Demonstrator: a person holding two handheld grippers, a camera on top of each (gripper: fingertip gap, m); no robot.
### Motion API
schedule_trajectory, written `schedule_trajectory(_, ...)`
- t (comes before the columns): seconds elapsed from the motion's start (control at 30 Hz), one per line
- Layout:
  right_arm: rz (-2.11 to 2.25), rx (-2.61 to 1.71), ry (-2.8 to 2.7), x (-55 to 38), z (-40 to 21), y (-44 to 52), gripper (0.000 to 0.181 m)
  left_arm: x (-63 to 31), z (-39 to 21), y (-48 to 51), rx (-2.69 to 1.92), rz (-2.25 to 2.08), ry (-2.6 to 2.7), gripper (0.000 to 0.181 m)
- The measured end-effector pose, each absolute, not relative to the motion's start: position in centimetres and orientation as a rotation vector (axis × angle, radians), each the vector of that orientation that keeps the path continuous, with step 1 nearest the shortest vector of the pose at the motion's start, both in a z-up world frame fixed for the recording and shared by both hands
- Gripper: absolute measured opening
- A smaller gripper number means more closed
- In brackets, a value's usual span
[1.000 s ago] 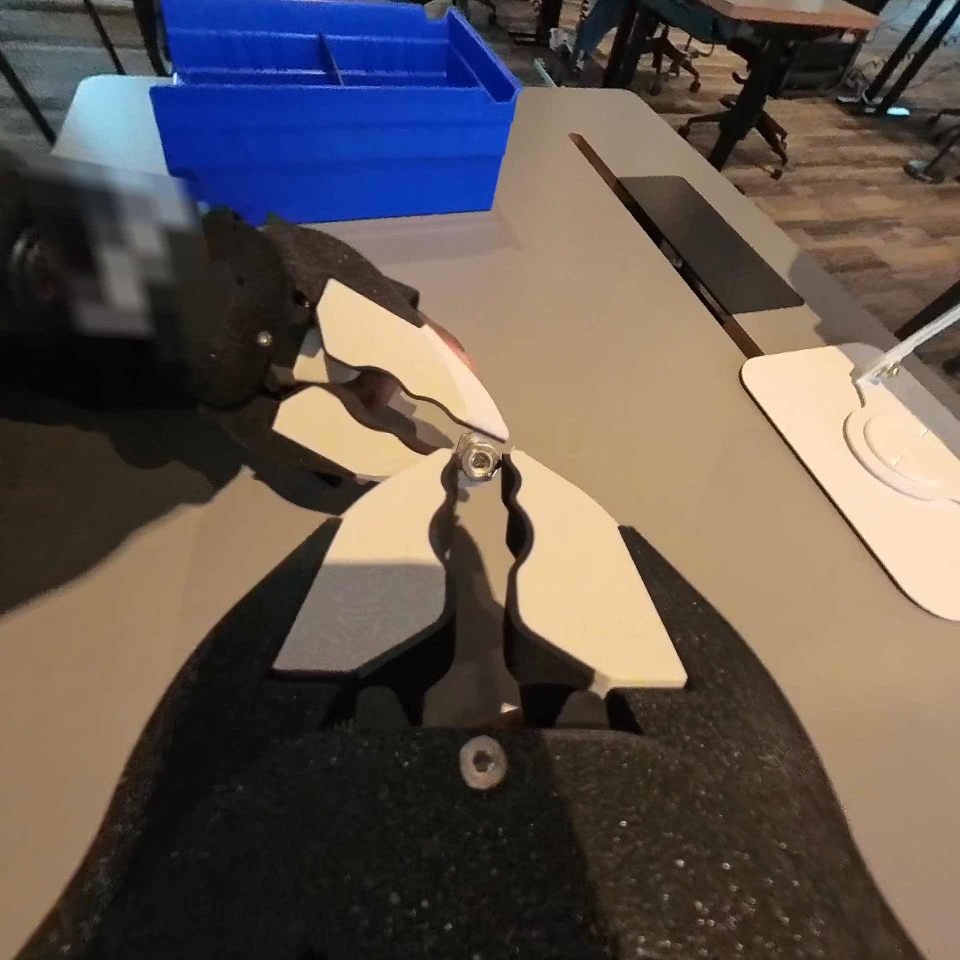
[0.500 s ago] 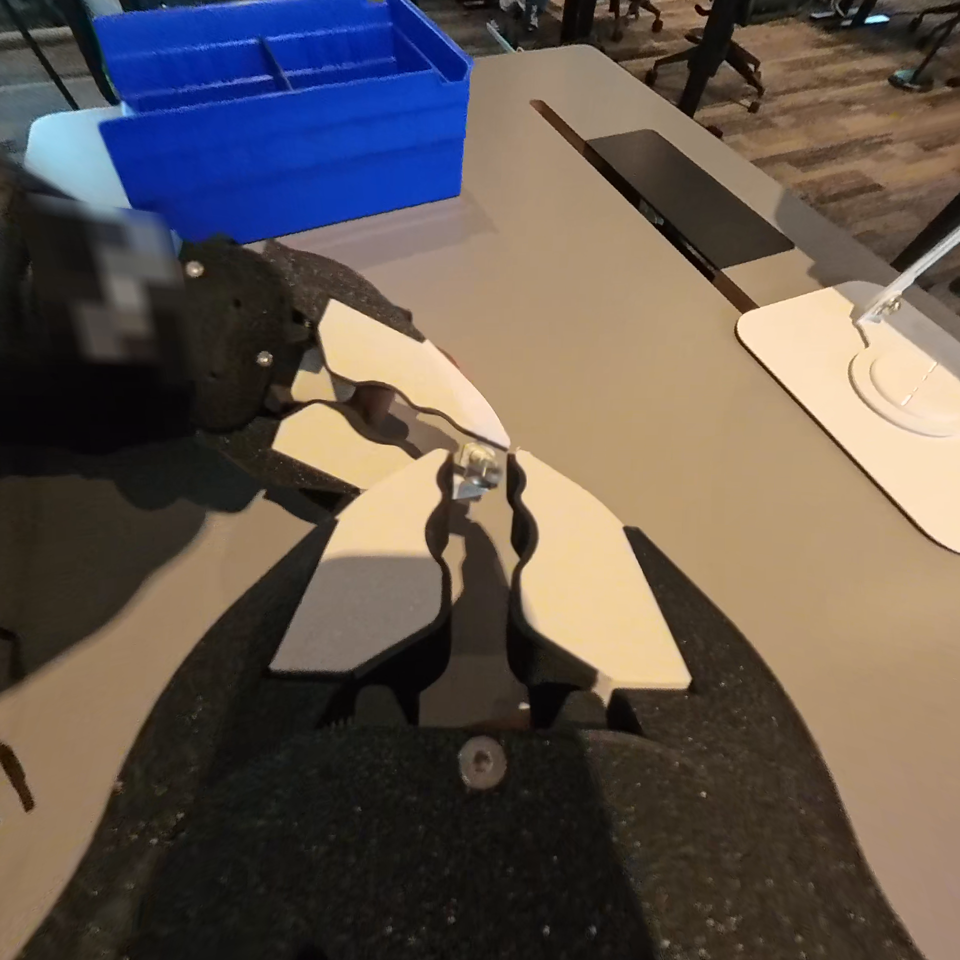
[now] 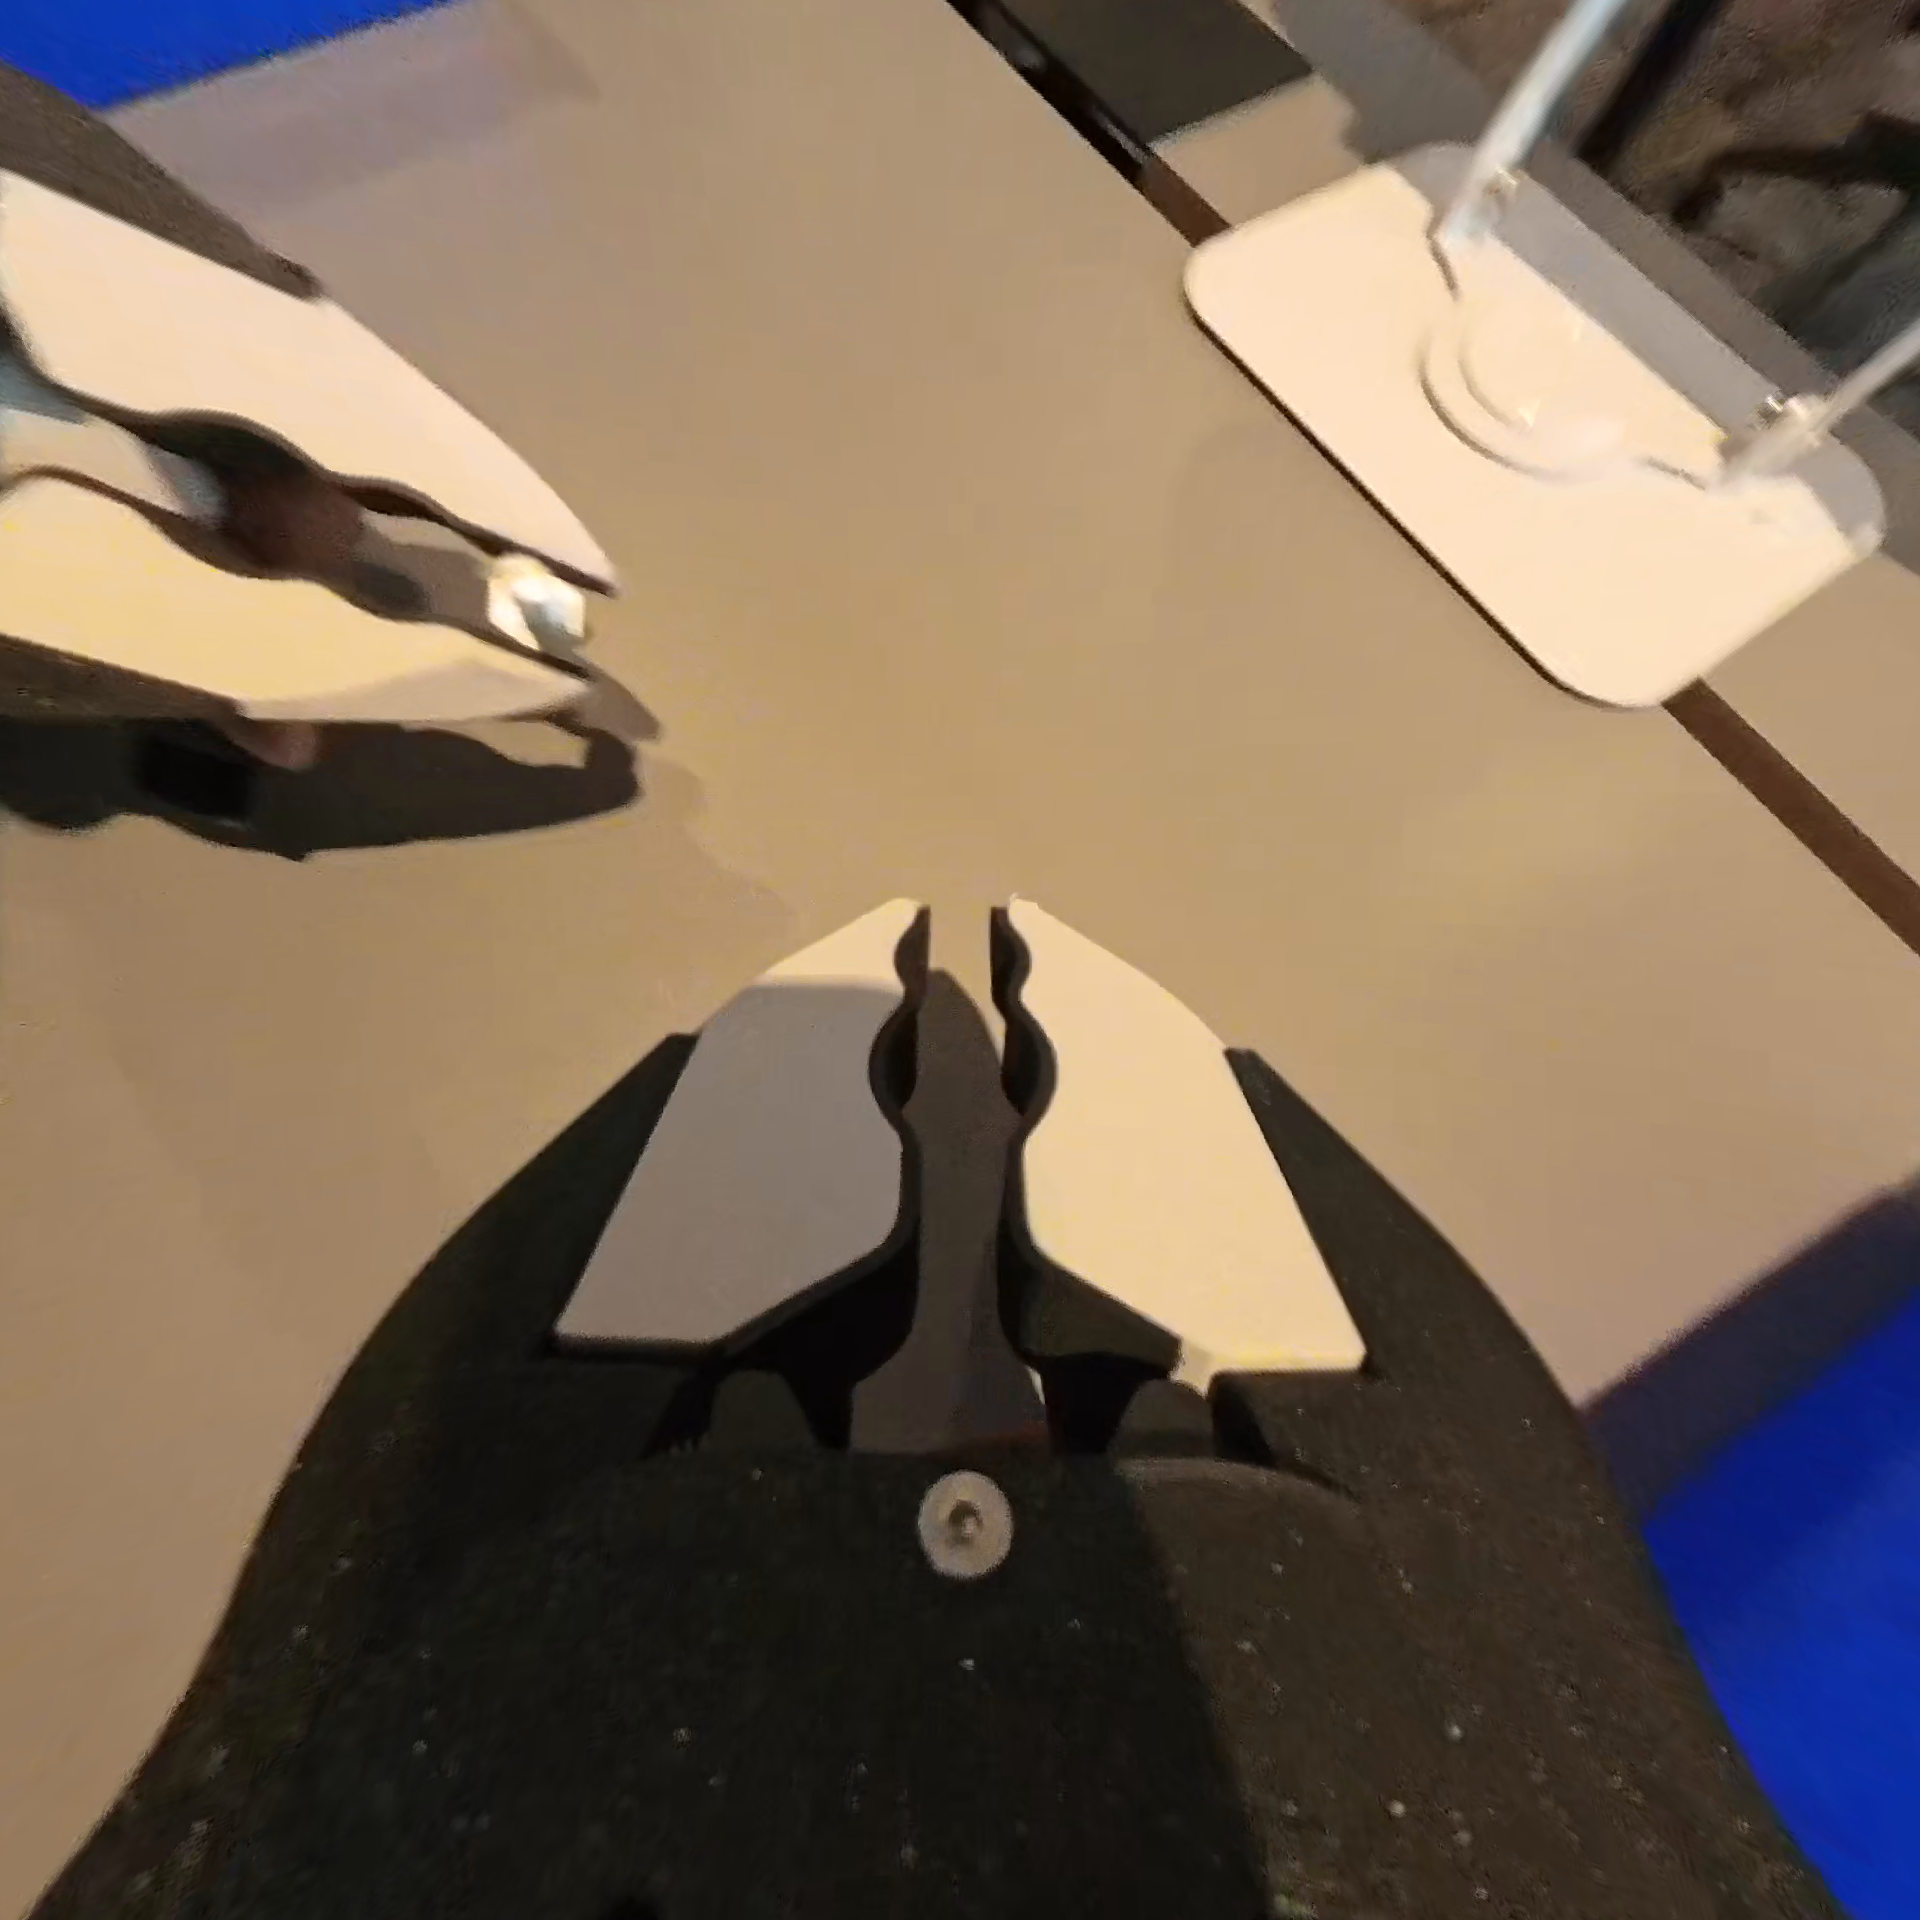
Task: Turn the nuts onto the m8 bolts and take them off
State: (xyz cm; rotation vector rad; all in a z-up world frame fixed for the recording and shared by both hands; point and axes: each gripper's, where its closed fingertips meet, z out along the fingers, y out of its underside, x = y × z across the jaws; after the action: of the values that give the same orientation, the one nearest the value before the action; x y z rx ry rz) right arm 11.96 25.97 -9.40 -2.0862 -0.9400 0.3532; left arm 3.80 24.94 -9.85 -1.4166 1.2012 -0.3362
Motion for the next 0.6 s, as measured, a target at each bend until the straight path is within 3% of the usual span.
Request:
schedule_trajectory(0.33,-0.059,-2.164,-0.483,19.1,-10.7,32.8,0.031,3.6,-9.8,25.3,-1.434,-0.363,1.173,0.015)
schedule_trajectory(0.5,-0.322,-2.112,-0.151,25.3,-9.4,41.4,0.052,3.5,-9.7,25.5,-1.430,-0.365,1.168,0.015)
schedule_trajectory(0.6,-0.393,-2.232,-0.056,28.9,-12.6,46.6,0.056,3.2,-9.8,25.4,-1.423,-0.359,1.175,0.015)
